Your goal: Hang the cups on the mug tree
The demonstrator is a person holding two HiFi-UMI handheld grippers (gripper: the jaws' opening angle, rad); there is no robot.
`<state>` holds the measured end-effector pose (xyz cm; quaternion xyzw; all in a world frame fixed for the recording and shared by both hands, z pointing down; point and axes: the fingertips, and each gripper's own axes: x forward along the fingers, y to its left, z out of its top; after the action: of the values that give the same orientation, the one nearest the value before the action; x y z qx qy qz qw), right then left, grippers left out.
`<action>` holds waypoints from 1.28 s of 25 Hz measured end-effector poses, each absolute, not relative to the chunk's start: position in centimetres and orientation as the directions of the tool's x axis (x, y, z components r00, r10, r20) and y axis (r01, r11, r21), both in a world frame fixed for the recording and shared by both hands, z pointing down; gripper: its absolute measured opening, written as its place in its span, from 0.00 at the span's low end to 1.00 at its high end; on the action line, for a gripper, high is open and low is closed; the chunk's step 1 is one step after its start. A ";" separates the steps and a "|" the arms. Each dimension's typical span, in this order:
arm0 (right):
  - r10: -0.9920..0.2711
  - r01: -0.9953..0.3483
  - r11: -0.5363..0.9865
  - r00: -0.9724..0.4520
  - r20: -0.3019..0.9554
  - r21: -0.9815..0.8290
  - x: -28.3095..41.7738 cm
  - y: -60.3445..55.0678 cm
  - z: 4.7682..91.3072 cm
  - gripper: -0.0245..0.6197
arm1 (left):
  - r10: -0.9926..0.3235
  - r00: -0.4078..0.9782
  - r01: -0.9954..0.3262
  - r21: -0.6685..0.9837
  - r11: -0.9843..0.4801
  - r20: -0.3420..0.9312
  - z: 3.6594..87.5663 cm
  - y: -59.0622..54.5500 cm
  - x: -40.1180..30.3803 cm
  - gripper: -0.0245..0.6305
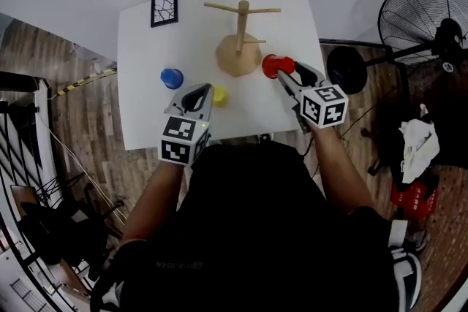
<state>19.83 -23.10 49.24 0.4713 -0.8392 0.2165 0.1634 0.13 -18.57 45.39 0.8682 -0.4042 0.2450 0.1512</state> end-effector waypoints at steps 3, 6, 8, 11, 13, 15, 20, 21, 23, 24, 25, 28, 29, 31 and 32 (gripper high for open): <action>-0.760 -0.865 0.438 -0.501 0.414 -0.243 20.8 -23.3 46.4 0.36 | -0.626 0.560 -0.770 0.062 -0.635 0.542 45.0 -18.9 0.5 0.06; -0.790 -0.861 0.428 -0.503 0.350 -0.274 21.6 -23.4 43.7 0.36 | -0.626 0.564 -0.766 0.059 -0.640 0.539 44.8 -19.0 0.7 0.06; -0.808 -0.853 0.424 -0.508 0.298 -0.305 22.1 -23.5 41.7 0.36 | -0.626 0.567 -0.764 0.057 -0.643 0.536 44.7 -18.9 0.8 0.06; -0.827 -0.829 0.431 -0.521 0.213 -0.356 22.6 -23.7 38.8 0.36 | -0.628 0.570 -0.762 0.054 -0.646 0.531 44.4 -18.7 1.0 0.06; -0.832 -0.815 0.443 -0.529 0.167 -0.374 22.7 -24.0 37.2 0.36 | -0.634 0.569 -0.765 0.054 -0.642 0.524 44.2 -18.9 0.9 0.06; -0.835 -0.807 0.455 -0.533 0.135 -0.376 22.6 -24.2 35.9 0.36 | -0.647 0.564 -0.774 0.055 -0.631 0.513 43.8 -19.1 0.5 0.06; -0.845 -0.792 0.468 -0.531 0.063 -0.393 22.7 -24.2 33.5 0.36 | -0.666 0.550 -0.788 0.048 -0.614 0.504 43.2 -18.8 -0.3 0.06; -0.850 -0.794 0.467 -0.524 0.049 -0.390 23.0 -24.3 32.9 0.36 | -0.665 0.549 -0.788 0.047 -0.614 0.506 43.3 -18.7 -0.3 0.06; -0.859 -0.792 0.464 -0.512 0.017 -0.396 23.7 -24.6 31.9 0.36 | -0.664 0.548 -0.789 0.052 -0.612 0.509 43.4 -18.5 -0.1 0.06; -0.861 -0.787 0.465 -0.509 0.002 -0.405 23.9 -24.7 31.5 0.36 | -0.664 0.547 -0.791 0.055 -0.610 0.510 43.4 -18.4 -0.1 0.06; -0.860 -0.781 0.467 -0.510 -0.008 -0.416 24.0 -24.9 31.3 0.36 | -0.663 0.547 -0.791 0.057 -0.609 0.511 43.5 -18.4 0.0 0.06; -0.851 -0.760 0.478 -0.525 -0.018 -0.440 23.7 -25.7 31.1 0.36 | -0.668 0.543 -0.796 0.057 -0.603 0.508 43.5 -18.3 0.0 0.06; -0.846 -0.756 0.485 -0.533 -0.017 -0.440 23.4 -26.0 31.1 0.36 | -0.671 0.542 -0.798 0.058 -0.600 0.506 43.4 -18.2 -0.1 0.06; -0.838 -0.754 0.497 -0.546 -0.013 -0.430 22.6 -26.4 31.0 0.36 | -0.675 0.538 -0.802 0.060 -0.594 0.506 43.4 -18.0 -0.3 0.06; -0.835 -0.755 0.503 -0.550 -0.012 -0.421 22.2 -26.6 31.0 0.36 | -0.676 0.535 -0.804 0.059 -0.592 0.507 43.5 -17.9 -0.4 0.06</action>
<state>22.22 -26.58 30.98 0.4621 -0.8603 0.1868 -0.1073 -0.41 -17.87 43.47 0.8641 -0.4280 0.2221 0.1440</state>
